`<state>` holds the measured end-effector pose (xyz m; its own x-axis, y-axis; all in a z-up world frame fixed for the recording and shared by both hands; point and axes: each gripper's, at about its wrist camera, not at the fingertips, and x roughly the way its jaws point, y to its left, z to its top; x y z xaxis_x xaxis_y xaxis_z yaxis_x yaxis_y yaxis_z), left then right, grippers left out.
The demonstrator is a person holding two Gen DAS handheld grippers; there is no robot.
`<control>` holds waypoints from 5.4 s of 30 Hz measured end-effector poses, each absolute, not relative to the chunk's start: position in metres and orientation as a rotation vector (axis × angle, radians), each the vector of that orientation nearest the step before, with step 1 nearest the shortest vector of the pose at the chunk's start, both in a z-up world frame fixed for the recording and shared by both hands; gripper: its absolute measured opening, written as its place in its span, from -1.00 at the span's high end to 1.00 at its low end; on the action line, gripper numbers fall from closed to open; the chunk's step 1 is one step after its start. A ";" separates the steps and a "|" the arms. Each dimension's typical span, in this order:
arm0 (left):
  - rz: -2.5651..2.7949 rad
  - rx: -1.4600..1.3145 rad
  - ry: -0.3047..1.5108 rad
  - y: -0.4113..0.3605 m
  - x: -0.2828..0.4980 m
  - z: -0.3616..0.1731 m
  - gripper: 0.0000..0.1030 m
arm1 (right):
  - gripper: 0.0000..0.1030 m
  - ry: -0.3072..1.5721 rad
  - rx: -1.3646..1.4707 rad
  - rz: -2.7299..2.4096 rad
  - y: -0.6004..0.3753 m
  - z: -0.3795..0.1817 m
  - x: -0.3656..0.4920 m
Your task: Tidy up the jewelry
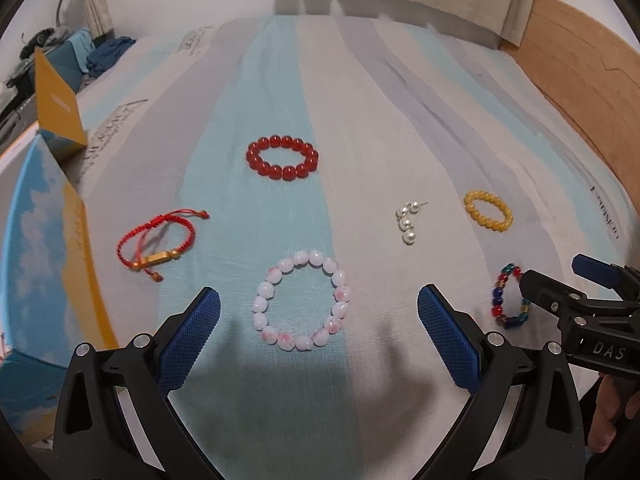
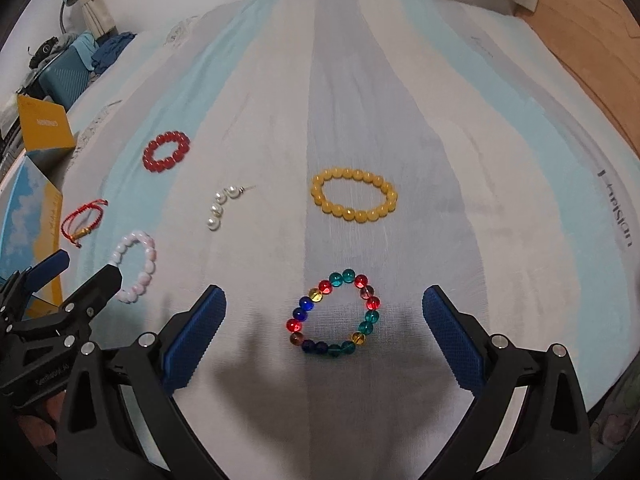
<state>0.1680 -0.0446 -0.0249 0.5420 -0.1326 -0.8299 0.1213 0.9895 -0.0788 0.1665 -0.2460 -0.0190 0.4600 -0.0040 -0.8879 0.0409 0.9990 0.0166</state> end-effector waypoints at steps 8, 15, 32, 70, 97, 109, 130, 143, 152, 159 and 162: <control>-0.142 0.017 1.035 -0.048 0.183 -0.052 -0.88 | -0.79 1.205 0.004 0.002 -0.254 -0.052 0.179; -0.159 0.019 1.072 -0.053 0.193 -0.066 -0.88 | -0.61 1.267 0.036 0.032 -0.256 -0.067 0.192; -0.135 0.013 1.128 -0.049 0.196 -0.076 -0.20 | 0.50 1.301 0.069 0.028 -0.255 -0.075 0.208; -0.194 -0.030 1.096 -0.037 0.192 -0.039 0.64 | 0.83 1.178 0.086 0.038 -0.266 -0.036 0.186; -0.187 -0.028 1.050 -0.030 0.167 0.012 0.64 | 0.83 1.083 0.167 0.039 -0.260 0.004 0.171; -0.177 -0.017 1.036 -0.026 0.154 0.037 0.64 | 0.83 1.063 0.156 0.044 -0.245 0.037 0.163; -0.127 -0.034 0.983 0.023 0.128 0.090 0.64 | 0.83 1.032 0.094 0.077 -0.200 0.088 0.152; -0.088 -0.056 0.946 0.063 0.112 0.114 0.64 | 0.83 0.988 0.041 0.119 -0.149 0.122 0.151; -0.027 -0.078 0.932 0.105 0.095 0.124 0.64 | 0.83 0.960 0.007 0.176 -0.101 0.140 0.149; 0.032 -0.101 0.936 0.147 0.082 0.125 0.64 | 0.83 0.955 -0.031 0.238 -0.050 0.145 0.145; 0.057 -0.107 0.936 0.163 0.077 0.126 0.64 | 0.83 0.952 -0.045 0.268 -0.028 0.147 0.143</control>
<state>0.0767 0.1628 0.1261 0.5917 0.0026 -0.8062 -0.0954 0.9932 -0.0668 0.1435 -0.0285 0.1473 0.5497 0.2067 -0.8094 -0.2463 0.9659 0.0795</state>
